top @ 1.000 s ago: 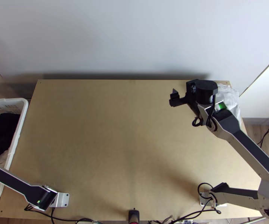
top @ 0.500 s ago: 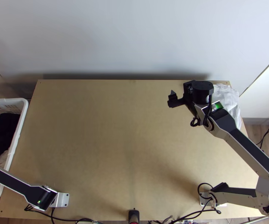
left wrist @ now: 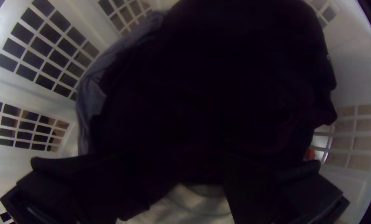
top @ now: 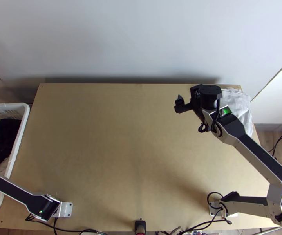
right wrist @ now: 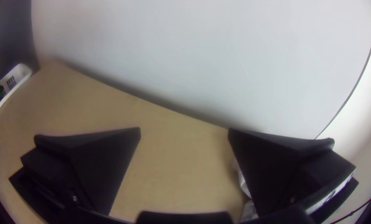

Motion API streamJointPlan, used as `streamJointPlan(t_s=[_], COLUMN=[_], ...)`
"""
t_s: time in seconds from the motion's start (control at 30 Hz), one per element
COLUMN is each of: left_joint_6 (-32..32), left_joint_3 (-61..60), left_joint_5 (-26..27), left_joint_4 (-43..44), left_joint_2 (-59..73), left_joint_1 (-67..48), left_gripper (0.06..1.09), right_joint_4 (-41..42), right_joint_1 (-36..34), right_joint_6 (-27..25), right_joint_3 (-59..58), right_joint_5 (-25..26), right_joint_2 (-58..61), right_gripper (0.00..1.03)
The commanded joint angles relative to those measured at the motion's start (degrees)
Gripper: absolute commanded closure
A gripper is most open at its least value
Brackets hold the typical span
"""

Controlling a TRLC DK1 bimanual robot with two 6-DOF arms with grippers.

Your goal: Fold the t-shirt

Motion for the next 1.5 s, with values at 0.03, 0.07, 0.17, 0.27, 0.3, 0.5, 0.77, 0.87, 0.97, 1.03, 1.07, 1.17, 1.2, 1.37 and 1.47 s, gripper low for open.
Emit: streamJointPlan(t_s=[0.03, 0.07, 0.17, 0.27, 0.3, 0.5, 0.77, 0.87, 0.97, 1.03, 1.07, 1.17, 1.2, 1.37, 1.47], left_joint_6=[1.03, 1.03, 1.11, 3.14, 2.96, -0.29, -5.48, -7.94, -8.99, -9.17, -9.26, -9.26, -9.26, -9.52, -10.75], left_joint_3=[-0.57, -0.57, -0.75, -0.31, -0.31, 0.04, 0.75, 2.59, 5.32, 6.11, 6.28, 7.86, 8.74, 17.18, 24.21], left_joint_5=[0.06, 0.06, -0.02, 0.06, 0.15, 0.15, 7.36, 12.37, 15.8, 16.68, 17.03, 17.73, 18.26, 20.28, 22.04], left_joint_4=[0.06, 0.06, 2.34, 4.01, 4.37, 5.42, -1.79, -6.8, -12.42, -14.44, -14.97, -18.13, -19.28, -28.5, -32.72], left_joint_2=[1.95, 2.31, 3.18, 3.89, 3.71, -0.86, -16.5, -21.69, -24.41, -26.0, -26.7, -28.46, -28.81, -29.6, -31.44], left_joint_1=[-0.43, -0.43, -0.43, -0.43, -0.43, -0.51, -2.8, -3.5, -4.2, -4.91, -5.08, -5.79, -5.87, -6.4, -6.49], left_gripper=[0.21, 0.21, 0.49, 1.04, 1.05, 1.05, 1.05, 1.05, 1.05, 1.05, 1.05, 1.05, 1.05, 1.05, 1.05], right_joint_4=[0.98, 1.16, 1.34, 1.34, 1.34, 1.34, 1.69, 1.69, 1.69, 1.69, 1.6, 1.51, 1.51, 1.51, 1.51], right_joint_1=[0.38, 0.38, 0.47, 0.47, 0.47, 0.55, 0.64, 0.64, 0.64, 0.64, 0.64, 0.64, 0.64, 0.64, 0.64], right_joint_6=[-0.78, -0.87, -1.13, -1.4, -1.4, -1.4, -1.04, -0.96, -0.96, -1.04, -1.04, -1.04, -1.13, -1.31, -1.31], right_joint_3=[0.01, 0.1, 0.28, 0.28, 0.19, -0.51, -0.69, -0.6, -0.6, -0.69, -0.69, -0.95, -1.13, -1.57, -1.48], right_joint_5=[0.45, 0.72, 0.98, 1.24, 1.33, 1.42, 1.42, 1.42, 1.42, 1.42, 1.42, 1.42, 1.42, 1.42, 1.42], right_joint_2=[0.55, 0.63, 0.63, 0.63, 0.63, 0.63, 0.9, 0.9, 0.81, 0.55, 0.37, -0.25, -0.51, -1.12, -1.3], right_gripper=[0.05, 0.05, 0.05, 0.05, 0.05, 0.05, 0.05, 0.05, 0.05, 0.05, 0.05, 0.05, 0.05, 0.05, 0.05])
